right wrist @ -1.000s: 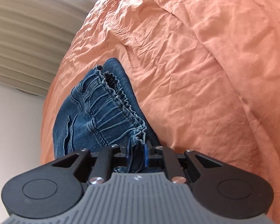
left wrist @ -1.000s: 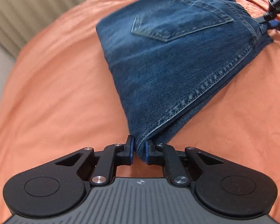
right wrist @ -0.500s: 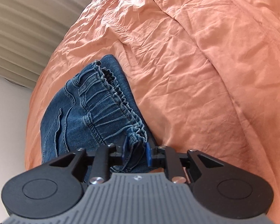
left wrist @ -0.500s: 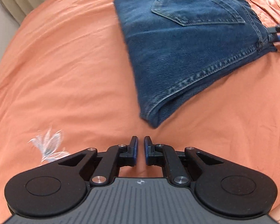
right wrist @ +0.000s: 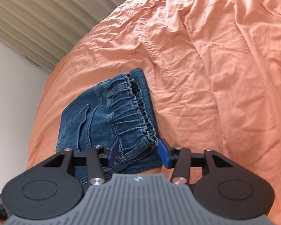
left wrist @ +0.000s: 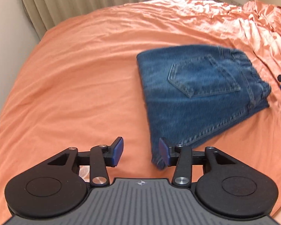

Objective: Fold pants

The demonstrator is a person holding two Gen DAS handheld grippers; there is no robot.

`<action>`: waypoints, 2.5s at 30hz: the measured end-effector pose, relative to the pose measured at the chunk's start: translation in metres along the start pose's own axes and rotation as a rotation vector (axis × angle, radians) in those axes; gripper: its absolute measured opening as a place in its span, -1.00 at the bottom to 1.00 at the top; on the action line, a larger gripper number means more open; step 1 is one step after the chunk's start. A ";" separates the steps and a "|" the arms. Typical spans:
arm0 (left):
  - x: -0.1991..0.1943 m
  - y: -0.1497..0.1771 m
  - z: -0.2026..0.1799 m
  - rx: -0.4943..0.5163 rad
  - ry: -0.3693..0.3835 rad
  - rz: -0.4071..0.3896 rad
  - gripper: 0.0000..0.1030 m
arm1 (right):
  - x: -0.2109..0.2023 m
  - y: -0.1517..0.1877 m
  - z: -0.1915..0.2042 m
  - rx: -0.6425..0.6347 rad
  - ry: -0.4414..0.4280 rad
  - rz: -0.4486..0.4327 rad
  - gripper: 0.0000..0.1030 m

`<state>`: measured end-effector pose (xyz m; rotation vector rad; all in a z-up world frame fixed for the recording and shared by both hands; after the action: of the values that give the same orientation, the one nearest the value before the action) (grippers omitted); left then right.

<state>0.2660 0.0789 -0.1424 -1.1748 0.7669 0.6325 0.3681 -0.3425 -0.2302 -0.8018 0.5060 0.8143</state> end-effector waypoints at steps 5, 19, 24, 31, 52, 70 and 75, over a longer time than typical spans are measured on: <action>0.012 -0.030 -0.003 -0.048 0.019 -0.037 0.31 | 0.009 -0.018 0.019 -0.117 -0.003 0.018 0.22; 0.106 -0.056 0.039 -0.427 0.304 -0.060 0.46 | 0.076 -0.049 0.005 -0.122 -0.102 0.123 0.19; 0.147 -0.044 0.047 -0.597 0.458 -0.001 0.45 | 0.108 -0.051 -0.015 -0.075 -0.123 0.172 0.18; 0.182 -0.041 0.037 -0.707 0.626 0.035 0.41 | 0.145 -0.051 -0.043 0.136 -0.311 0.225 0.22; 0.127 -0.075 0.037 -0.660 0.563 -0.048 -0.84 | 0.073 -0.070 0.073 -0.160 -0.363 0.146 -0.61; -0.004 0.005 0.267 -0.645 0.189 -0.113 -0.84 | 0.166 0.056 0.313 -0.167 -0.594 0.255 -0.62; 0.025 0.031 0.299 -0.679 0.158 -0.086 -0.84 | 0.210 0.086 0.331 -0.180 -0.564 0.295 -0.62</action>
<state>0.3148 0.3757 -0.1219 -1.8871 0.6424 0.7608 0.4580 0.0477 -0.2074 -0.6278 0.0440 1.3197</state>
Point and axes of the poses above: each gripper's, at about its wrist camera, not at the fingertips, and x roughly the way its jaws point, z to its left, y to its underside, the point moved 9 cm from there along x, roughly the way its jaws point, and after that the axes turned 4 degrees about -y, right-handed, at the moved point
